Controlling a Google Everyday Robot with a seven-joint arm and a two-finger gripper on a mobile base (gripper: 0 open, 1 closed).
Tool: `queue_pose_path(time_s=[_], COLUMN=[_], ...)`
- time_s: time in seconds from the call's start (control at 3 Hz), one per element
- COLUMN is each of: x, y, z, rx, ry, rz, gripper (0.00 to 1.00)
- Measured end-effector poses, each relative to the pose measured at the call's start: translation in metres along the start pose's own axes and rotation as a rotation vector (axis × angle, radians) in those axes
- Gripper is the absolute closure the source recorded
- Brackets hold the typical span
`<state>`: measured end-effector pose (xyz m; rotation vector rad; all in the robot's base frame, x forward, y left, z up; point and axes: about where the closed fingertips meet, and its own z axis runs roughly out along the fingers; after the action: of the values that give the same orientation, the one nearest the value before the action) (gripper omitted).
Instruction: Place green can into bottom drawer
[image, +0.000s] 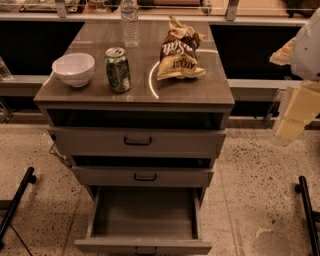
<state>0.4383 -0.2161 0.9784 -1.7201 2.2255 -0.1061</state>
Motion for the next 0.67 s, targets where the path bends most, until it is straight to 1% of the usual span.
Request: queue_pose_path(time_s=[0.33,0.67], x=[0.000,-0.019], y=[0.000,-0.012], z=[0.000,0.005], rx=[0.000,0.011], ry=[0.000,-0.051], rz=[0.000,-0.023], gripper=[0.00,0.00])
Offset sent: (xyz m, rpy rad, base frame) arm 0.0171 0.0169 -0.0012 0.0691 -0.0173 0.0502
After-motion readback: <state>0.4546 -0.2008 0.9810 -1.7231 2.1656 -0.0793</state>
